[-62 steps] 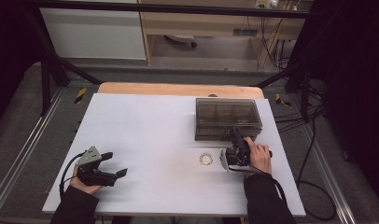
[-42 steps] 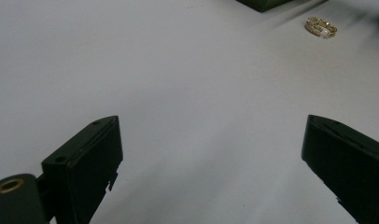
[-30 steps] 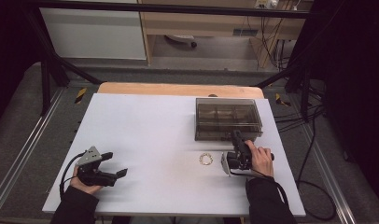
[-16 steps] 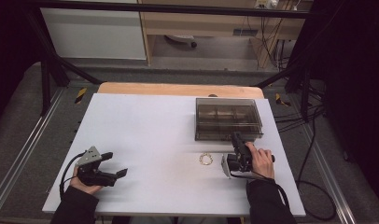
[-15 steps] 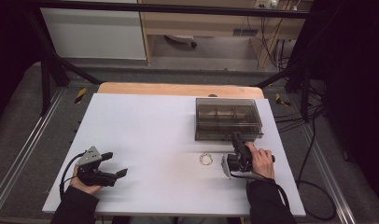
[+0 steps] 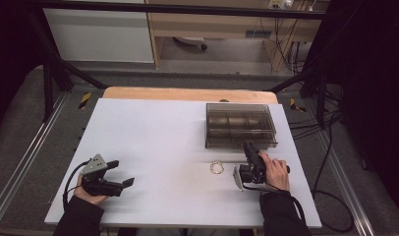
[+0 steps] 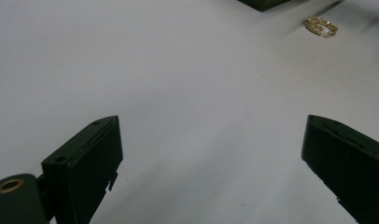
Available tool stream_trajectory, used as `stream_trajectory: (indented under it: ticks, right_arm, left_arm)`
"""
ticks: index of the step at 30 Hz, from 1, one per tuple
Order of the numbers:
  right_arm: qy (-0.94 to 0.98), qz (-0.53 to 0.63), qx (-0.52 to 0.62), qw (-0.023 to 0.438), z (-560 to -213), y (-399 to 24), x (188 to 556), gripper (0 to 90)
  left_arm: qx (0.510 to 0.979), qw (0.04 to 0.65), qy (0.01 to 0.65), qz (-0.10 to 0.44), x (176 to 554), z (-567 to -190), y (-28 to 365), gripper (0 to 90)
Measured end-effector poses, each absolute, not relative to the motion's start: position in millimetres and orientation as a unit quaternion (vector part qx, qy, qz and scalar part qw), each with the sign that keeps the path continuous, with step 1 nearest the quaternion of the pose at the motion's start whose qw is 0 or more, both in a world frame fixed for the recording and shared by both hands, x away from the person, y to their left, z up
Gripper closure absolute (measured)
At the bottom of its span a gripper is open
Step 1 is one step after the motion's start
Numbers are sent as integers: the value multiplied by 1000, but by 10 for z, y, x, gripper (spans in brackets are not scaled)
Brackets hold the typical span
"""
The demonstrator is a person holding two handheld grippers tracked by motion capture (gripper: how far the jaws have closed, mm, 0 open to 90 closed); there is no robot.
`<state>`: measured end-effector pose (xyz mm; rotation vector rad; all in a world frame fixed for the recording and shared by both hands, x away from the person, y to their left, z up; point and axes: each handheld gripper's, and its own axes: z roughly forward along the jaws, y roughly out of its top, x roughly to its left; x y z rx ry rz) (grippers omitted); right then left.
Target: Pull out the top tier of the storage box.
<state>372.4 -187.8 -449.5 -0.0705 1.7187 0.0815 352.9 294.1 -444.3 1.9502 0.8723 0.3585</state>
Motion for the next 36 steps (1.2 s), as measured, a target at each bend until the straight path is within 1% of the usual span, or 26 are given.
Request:
stream_trajectory:
  ticks: [36]
  right_arm:
    - [758, 37, -36, 650, -4485, -1873, 3552, 604]
  left_arm:
    - [796, 469, 355, 146, 3529, -4441, 2940, 50]
